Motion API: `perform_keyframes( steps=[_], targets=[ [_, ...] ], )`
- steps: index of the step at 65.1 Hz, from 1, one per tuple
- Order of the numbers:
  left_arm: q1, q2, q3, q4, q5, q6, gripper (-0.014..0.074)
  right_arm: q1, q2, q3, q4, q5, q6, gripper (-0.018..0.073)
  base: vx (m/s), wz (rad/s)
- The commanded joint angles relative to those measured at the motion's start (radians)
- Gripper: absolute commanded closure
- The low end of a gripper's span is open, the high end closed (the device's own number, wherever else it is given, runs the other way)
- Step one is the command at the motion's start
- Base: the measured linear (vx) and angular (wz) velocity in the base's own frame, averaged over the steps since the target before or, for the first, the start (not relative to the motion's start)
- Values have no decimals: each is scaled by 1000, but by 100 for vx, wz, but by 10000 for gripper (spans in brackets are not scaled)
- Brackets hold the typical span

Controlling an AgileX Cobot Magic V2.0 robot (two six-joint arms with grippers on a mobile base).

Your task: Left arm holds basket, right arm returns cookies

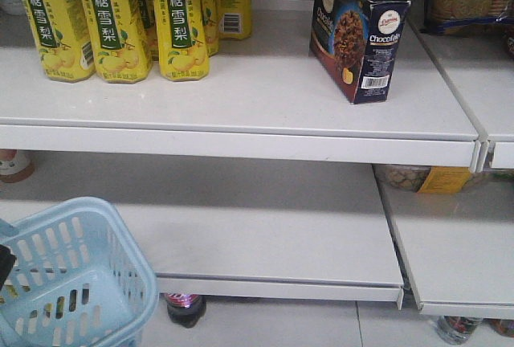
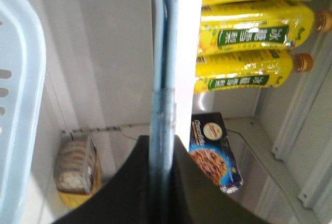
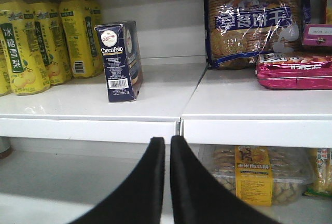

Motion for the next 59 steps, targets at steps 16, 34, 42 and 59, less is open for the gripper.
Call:
perform_keyframes(
  steps=[16,34,42,59],
  targets=[
    [124,-124,-27,113,46,4,599,-4,18,-22,-13,-69,-2,565,0,0],
    [197,-266,-27,286,171,4,599,-4,18,-22,-13,-69,-2,565,0,0],
    [206,-315,-27,348,230,4,599,-4,18,-22,-13,-69,-2,565,0,0],
    [206,-322,-27,348,258,3,599,-4,18,-22,-13,-69,-2,565,0,0]
  ],
)
